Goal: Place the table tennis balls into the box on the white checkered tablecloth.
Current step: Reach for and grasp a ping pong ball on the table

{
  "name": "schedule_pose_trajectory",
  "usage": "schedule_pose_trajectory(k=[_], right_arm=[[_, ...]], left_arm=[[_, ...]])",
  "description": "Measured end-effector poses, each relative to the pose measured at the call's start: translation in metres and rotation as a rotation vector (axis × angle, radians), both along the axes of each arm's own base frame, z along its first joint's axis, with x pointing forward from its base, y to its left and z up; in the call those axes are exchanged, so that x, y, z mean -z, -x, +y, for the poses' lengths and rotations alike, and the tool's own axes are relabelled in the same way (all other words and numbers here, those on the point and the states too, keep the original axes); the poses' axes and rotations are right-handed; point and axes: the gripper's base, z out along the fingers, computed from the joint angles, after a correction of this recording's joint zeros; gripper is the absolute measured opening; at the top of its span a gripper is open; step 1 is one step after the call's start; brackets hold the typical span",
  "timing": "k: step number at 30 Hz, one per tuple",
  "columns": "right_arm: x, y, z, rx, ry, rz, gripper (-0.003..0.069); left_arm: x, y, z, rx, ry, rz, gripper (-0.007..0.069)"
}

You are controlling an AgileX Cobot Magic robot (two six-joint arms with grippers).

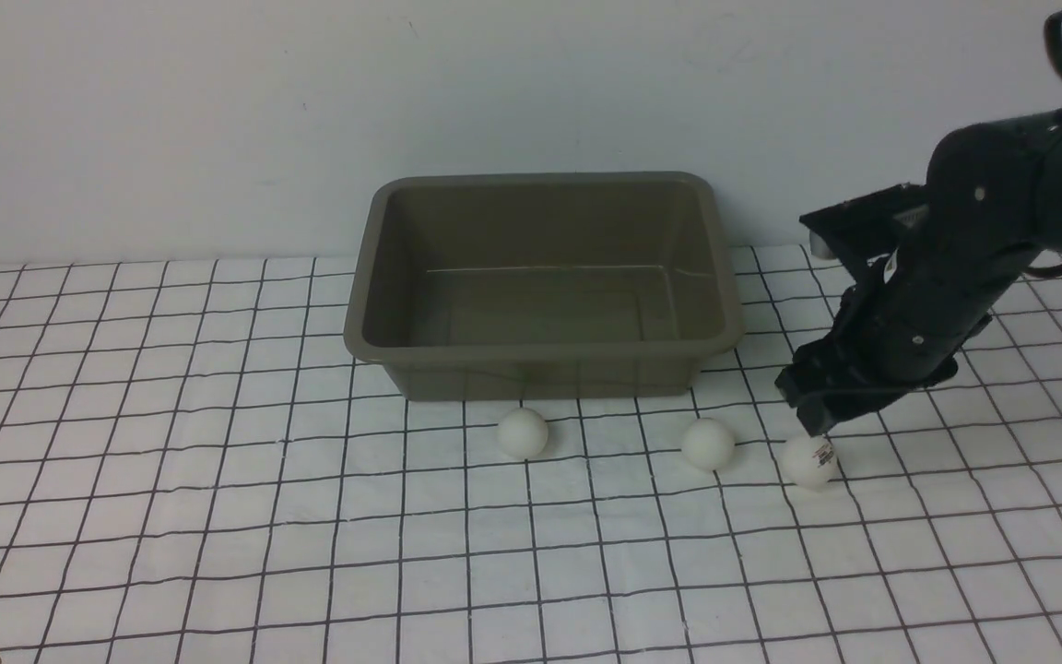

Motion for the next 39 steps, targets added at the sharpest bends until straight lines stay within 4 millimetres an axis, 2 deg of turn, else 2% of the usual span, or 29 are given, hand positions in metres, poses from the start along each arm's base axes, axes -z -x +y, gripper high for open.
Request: schedule_pose_trajectory(k=[3, 13, 17, 20, 24, 30, 32, 35, 39], right_arm=[[0.012, -0.004, 0.002, 0.0, -0.002, 0.016, 0.0409], [0.03, -0.008, 0.005, -0.004, -0.019, 0.044, 0.0409], [0.043, -0.011, 0.006, -0.003, -0.015, 0.057, 0.0409], [0.047, -0.013, 0.006, -0.002, -0.017, 0.05, 0.0405], [0.048, -0.015, 0.007, -0.002, -0.019, 0.037, 0.0364], [0.048, -0.014, 0.006, -0.012, -0.001, 0.05, 0.0364], [0.045, -0.014, 0.004, -0.017, 0.015, 0.066, 0.0364], [0.019, -0.019, 0.001, 0.007, 0.066, 0.064, 0.0364], [-0.044, -0.035, 0.006, 0.043, 0.015, -0.082, 0.0364]], left_arm=[[0.0, 0.0, 0.0, 0.0, 0.0, 0.0, -0.0004], [0.0, 0.0, 0.0, 0.0, 0.0, 0.0, -0.0004], [0.0, 0.0, 0.0, 0.0, 0.0, 0.0, -0.0004], [0.0, 0.0, 0.0, 0.0, 0.0, 0.0, -0.0004], [0.0, 0.0, 0.0, 0.0, 0.0, 0.0, -0.0004], [0.0, 0.0, 0.0, 0.0, 0.0, 0.0, -0.0004], [0.0, 0.0, 0.0, 0.0, 0.0, 0.0, -0.0004], [0.0, 0.0, 0.0, 0.0, 0.0, 0.0, -0.0004], [0.0, 0.0, 0.0, 0.0, 0.0, 0.0, -0.0004]])
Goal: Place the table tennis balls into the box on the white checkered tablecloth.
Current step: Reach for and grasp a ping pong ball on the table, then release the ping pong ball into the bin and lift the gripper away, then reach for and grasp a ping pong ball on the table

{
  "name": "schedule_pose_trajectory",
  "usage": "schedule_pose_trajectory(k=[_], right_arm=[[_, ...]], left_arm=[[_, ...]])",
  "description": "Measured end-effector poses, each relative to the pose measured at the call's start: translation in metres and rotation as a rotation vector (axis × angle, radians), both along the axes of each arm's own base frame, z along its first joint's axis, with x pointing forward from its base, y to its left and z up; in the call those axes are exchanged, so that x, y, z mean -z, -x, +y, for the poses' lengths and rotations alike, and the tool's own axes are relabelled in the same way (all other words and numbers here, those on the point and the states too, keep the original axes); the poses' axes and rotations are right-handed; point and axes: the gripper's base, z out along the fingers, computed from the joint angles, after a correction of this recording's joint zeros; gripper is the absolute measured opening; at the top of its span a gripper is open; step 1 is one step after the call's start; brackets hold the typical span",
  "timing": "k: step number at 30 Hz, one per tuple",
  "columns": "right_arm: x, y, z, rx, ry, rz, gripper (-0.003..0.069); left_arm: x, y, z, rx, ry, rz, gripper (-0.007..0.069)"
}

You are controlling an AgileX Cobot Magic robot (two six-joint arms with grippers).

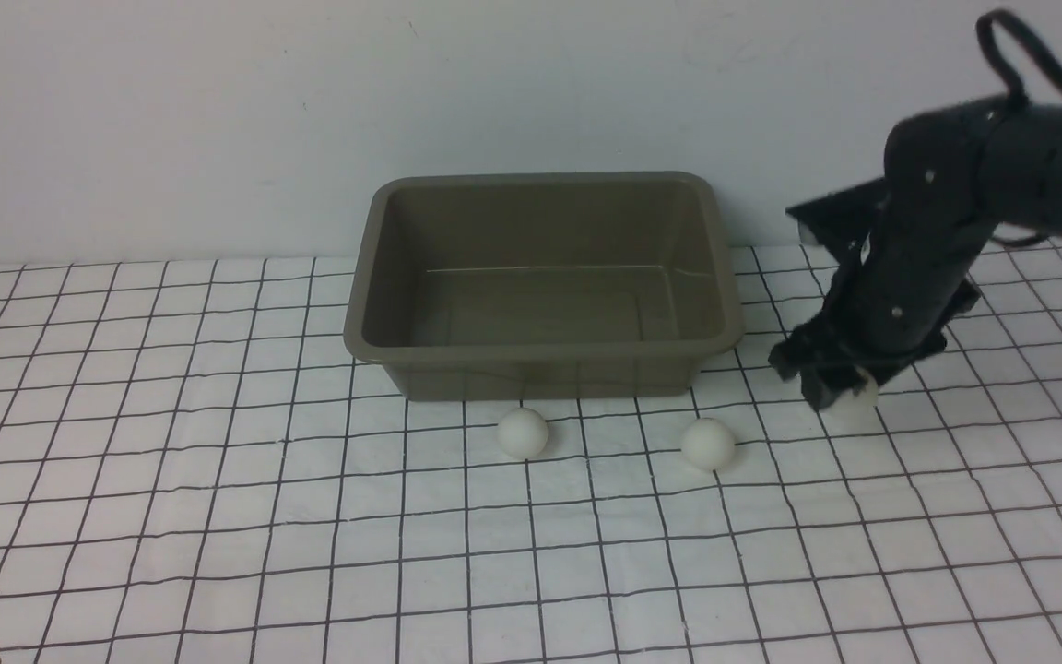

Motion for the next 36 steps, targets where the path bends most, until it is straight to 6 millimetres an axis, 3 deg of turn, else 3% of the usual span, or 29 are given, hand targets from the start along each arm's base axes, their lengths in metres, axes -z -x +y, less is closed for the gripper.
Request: schedule_pose_trajectory(k=[3, 6, 10, 14, 20, 25, 31, 32, 36], right_arm=[[-0.041, -0.01, 0.02, -0.046, -0.087, -0.137, 0.0364], [-0.056, -0.02, 0.055, -0.132, -0.138, -0.221, 0.0364], [-0.038, -0.036, 0.092, -0.196, -0.157, -0.226, 0.0364], [-0.007, -0.052, 0.111, -0.219, -0.149, -0.194, 0.0364], [0.019, -0.06, 0.114, -0.224, -0.131, -0.15, 0.0391], [0.019, -0.058, 0.113, -0.225, -0.12, -0.123, 0.0438], [-0.003, -0.048, 0.107, -0.225, -0.095, -0.111, 0.0446], [-0.022, -0.04, 0.101, -0.22, -0.072, -0.105, 0.0446], [-0.062, -0.025, 0.089, -0.181, -0.054, -0.154, 0.0447]], left_arm=[[0.0, 0.0, 0.0, 0.0, 0.0, 0.0, -0.0004], [0.0, 0.0, 0.0, 0.0, 0.0, 0.0, -0.0004], [0.0, 0.0, 0.0, 0.0, 0.0, 0.0, -0.0004], [0.0, 0.0, 0.0, 0.0, 0.0, 0.0, -0.0004], [0.0, 0.0, 0.0, 0.0, 0.0, 0.0, -0.0004], [0.0, 0.0, 0.0, 0.0, 0.0, 0.0, -0.0004], [0.0, 0.0, 0.0, 0.0, 0.0, 0.0, -0.0004], [0.0, 0.0, 0.0, 0.0, 0.0, 0.0, -0.0004], [0.0, 0.0, 0.0, 0.0, 0.0, 0.0, -0.0004]])
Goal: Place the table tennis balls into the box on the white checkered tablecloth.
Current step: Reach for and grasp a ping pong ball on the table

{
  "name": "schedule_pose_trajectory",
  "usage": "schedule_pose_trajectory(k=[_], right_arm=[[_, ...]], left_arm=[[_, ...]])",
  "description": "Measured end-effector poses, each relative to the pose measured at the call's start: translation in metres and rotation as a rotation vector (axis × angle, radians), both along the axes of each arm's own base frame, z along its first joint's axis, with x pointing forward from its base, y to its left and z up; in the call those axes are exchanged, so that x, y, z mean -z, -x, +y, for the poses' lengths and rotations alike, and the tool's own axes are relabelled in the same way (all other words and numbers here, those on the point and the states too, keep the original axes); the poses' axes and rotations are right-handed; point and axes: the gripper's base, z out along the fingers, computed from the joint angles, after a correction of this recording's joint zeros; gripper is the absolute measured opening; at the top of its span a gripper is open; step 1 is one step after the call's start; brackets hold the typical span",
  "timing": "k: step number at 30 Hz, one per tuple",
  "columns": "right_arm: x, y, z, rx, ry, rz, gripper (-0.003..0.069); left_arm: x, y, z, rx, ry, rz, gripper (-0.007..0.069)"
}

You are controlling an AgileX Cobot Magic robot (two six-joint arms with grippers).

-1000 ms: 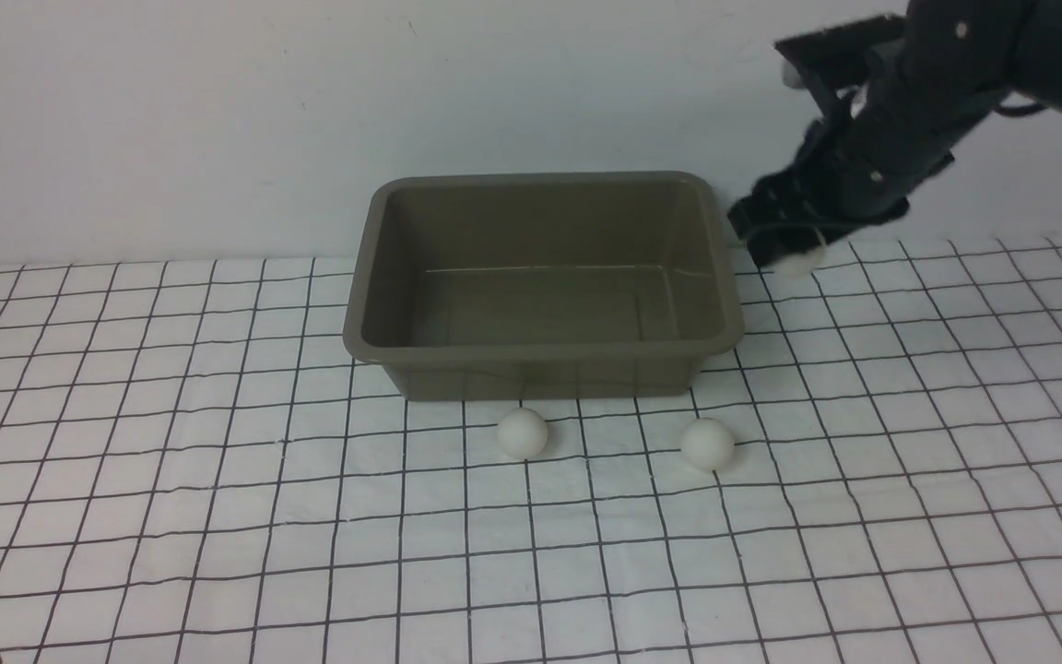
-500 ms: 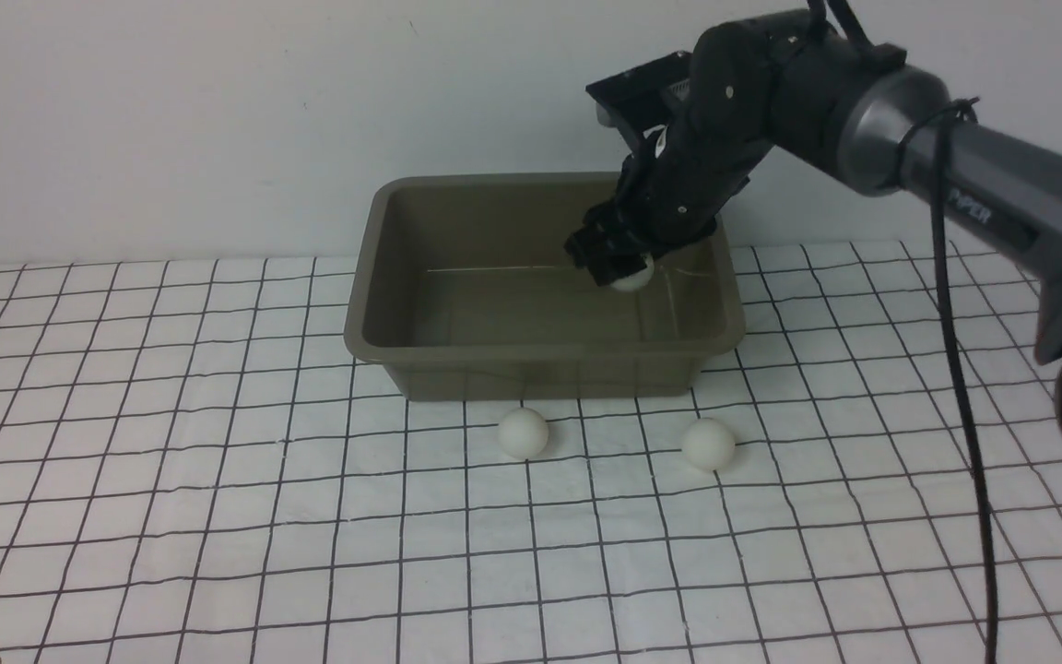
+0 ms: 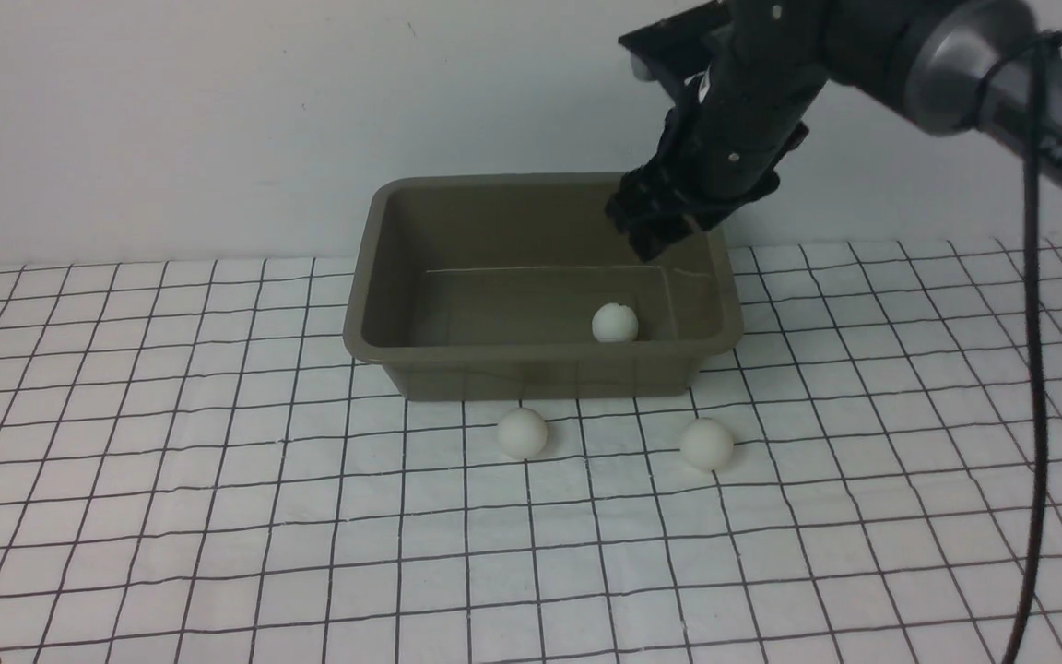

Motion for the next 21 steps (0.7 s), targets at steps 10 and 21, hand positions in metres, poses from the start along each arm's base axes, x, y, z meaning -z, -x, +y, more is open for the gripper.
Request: schedule_pose_trajectory(k=[10, 21], right_arm=[[0.025, 0.056, -0.027, 0.034, 0.072, 0.186, 0.0382], [0.108, 0.094, -0.037, 0.053, -0.006, 0.227, 0.037]], left_arm=[[0.0, 0.0, 0.0, 0.0, 0.0, 0.0, -0.0004], [0.0, 0.0, 0.0, 0.0, 0.0, 0.0, -0.0004]])
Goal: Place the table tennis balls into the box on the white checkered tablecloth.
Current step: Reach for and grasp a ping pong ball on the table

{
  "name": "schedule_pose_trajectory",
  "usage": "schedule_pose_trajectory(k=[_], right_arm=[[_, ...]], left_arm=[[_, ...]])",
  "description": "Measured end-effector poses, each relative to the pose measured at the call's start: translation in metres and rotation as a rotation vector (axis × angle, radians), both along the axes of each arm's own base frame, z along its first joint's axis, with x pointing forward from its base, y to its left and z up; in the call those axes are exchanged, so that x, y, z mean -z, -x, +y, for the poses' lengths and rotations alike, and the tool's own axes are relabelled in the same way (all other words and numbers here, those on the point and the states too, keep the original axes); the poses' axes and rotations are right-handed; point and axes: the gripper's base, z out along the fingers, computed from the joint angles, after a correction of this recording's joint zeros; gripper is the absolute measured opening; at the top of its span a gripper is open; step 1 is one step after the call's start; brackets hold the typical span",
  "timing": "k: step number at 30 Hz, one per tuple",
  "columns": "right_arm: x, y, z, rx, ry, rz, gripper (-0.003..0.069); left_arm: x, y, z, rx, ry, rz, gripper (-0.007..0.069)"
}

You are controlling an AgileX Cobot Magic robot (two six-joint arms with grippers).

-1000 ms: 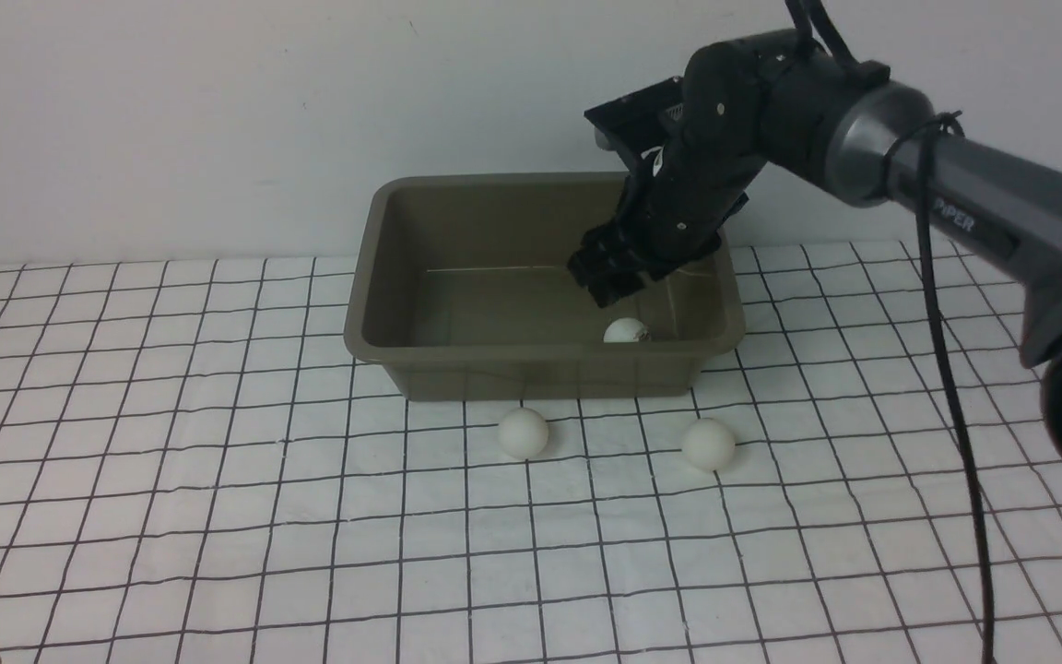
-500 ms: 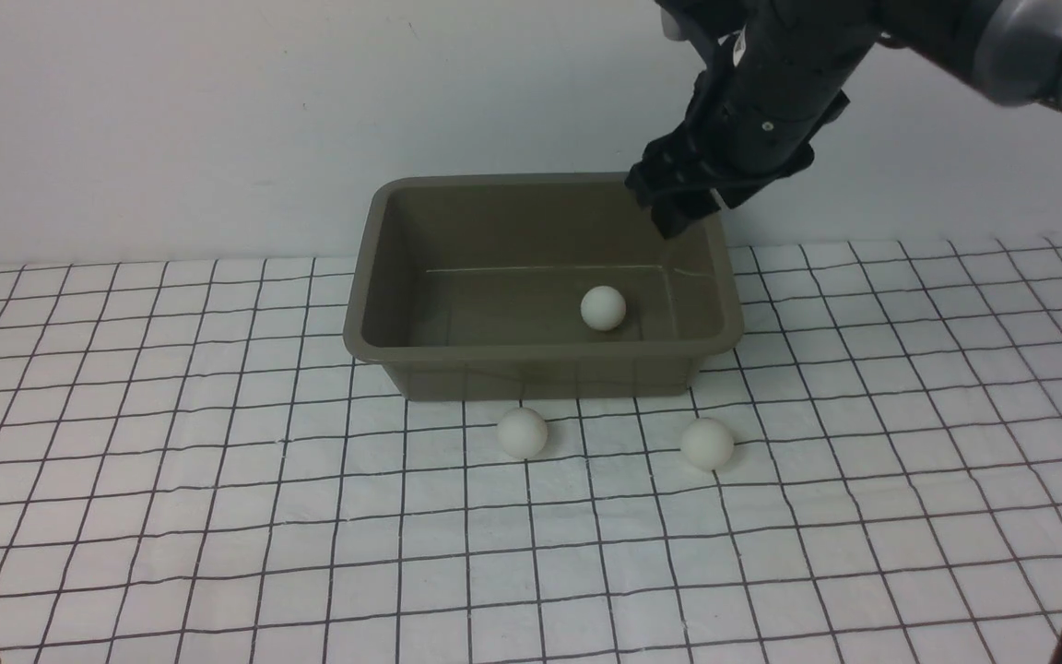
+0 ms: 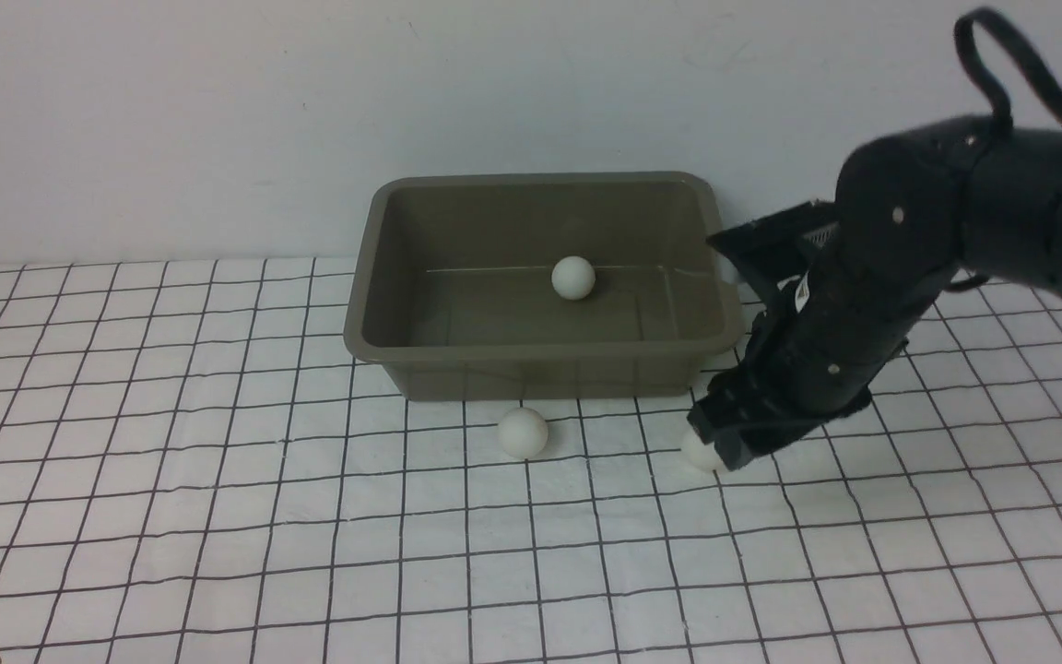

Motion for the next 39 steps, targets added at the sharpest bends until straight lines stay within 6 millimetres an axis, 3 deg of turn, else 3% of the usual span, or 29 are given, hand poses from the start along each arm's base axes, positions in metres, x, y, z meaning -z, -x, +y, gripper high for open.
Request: schedule_pose_trajectory(k=[6, 12, 21, 27, 39], right_arm=[[0.014, -0.011, 0.005, 0.006, -0.028, -0.063, 0.037], [0.013, -0.017, 0.007, 0.004, -0.05, -0.132, 0.0376], [0.011, -0.021, 0.008, -0.007, -0.054, -0.181, 0.048], [0.012, -0.022, 0.008, -0.007, -0.059, -0.191, 0.0494], [0.058, -0.031, 0.012, -0.007, -0.028, -0.131, 0.0494]], left_arm=[[0.0, 0.0, 0.0, 0.0, 0.0, 0.0, -0.0004], [0.0, 0.0, 0.0, 0.0, 0.0, 0.0, -0.0004], [0.0, 0.0, 0.0, 0.0, 0.0, 0.0, -0.0004], [0.0, 0.0, 0.0, 0.0, 0.0, 0.0, -0.0004], [0.0, 0.0, 0.0, 0.0, 0.0, 0.0, -0.0004]])
